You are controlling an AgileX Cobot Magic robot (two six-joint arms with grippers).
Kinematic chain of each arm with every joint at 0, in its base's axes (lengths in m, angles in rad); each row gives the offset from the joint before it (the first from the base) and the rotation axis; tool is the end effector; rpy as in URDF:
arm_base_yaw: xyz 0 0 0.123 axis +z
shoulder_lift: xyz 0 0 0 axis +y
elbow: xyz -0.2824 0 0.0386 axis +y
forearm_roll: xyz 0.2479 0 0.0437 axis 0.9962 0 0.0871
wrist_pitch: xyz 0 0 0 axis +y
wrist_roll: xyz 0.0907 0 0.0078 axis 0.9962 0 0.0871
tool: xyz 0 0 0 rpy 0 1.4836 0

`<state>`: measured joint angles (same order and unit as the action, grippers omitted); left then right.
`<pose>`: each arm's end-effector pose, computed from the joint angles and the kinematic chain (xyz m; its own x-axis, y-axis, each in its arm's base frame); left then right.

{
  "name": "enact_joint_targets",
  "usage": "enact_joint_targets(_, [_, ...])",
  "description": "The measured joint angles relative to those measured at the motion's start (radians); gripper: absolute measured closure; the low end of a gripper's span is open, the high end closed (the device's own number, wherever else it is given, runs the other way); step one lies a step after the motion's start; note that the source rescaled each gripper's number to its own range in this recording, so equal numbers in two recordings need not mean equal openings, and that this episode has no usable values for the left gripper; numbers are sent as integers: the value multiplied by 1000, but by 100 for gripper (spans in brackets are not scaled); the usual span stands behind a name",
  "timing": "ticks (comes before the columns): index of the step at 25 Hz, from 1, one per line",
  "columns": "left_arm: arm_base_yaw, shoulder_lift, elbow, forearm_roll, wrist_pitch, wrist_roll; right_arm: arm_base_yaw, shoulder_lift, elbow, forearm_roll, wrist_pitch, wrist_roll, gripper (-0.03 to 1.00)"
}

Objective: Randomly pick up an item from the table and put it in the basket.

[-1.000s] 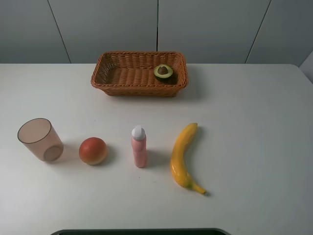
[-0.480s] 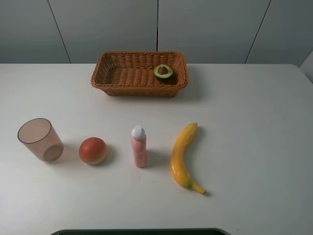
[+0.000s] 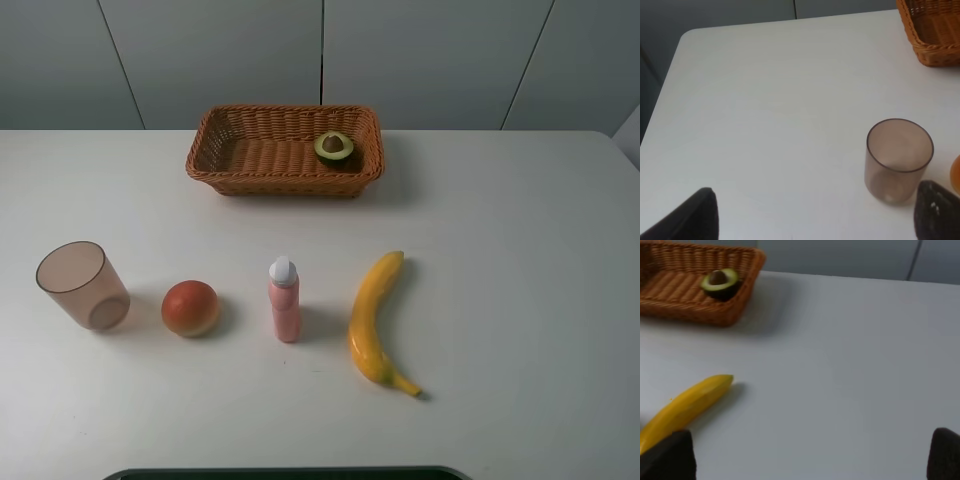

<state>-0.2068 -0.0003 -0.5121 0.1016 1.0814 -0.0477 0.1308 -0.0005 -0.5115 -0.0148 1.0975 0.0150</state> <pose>-0.0056 0.0095 0.2792 -0.4516 0.0949 -0.8871 0.1269 0.9911 0.0415 -0.0076 -0.0022 0.2774 -0.4748 -0.0541 -0.8784 -0.1150 0.9934 0.0010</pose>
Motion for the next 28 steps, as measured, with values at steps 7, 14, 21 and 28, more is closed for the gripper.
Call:
enact_joint_targets(7, [0,0,0,0,0,0,-114,0,0,7,0,0,-3])
enact_joint_targets(14, [0,0,0,0,0,0,-114,0,0,7,0,0,-3])
enact_joint_targets(21, [0,0,0,0,0,0,-114,0,0,7,0,0,-3])
enact_joint_targets(28, [0,0,0,0,0,0,-114,0,0,7,0,0,-3])
